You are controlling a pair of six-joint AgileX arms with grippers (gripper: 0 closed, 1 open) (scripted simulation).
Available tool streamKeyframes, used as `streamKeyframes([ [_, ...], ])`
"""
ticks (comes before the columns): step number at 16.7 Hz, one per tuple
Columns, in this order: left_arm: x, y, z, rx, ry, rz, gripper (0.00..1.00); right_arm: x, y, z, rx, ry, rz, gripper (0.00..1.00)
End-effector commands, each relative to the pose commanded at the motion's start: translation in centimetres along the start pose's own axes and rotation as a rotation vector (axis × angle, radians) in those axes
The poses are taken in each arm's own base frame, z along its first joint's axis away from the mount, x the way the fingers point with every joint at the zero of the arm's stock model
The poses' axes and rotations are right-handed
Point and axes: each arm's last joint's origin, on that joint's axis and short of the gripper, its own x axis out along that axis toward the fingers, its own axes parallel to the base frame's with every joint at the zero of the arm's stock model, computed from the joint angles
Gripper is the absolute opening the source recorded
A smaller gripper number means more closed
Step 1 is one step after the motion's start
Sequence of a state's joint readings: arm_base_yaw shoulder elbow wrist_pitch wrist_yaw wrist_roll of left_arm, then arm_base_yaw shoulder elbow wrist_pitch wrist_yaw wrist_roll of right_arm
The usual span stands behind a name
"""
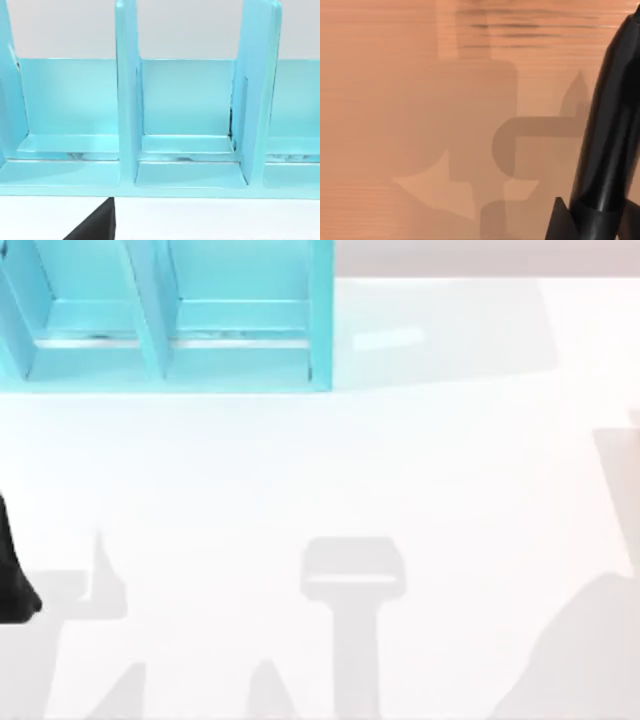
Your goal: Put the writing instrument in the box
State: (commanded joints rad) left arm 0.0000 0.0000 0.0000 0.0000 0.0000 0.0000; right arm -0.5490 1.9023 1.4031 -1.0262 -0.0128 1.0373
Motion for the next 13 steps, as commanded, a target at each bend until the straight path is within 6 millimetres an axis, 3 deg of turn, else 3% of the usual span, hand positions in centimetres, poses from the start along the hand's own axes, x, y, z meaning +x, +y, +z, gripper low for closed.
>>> streamKeyframes([
  [9,0.00,0.00,0.00,0.000,0.000,0.000,1.00,0.00,0.00,0.00,0.000,0.000,0.000,0.98],
  [13,0.00,0.00,0.00,0.000,0.000,0.000,1.00,0.00,0.00,0.00,0.000,0.000,0.000,1.00],
])
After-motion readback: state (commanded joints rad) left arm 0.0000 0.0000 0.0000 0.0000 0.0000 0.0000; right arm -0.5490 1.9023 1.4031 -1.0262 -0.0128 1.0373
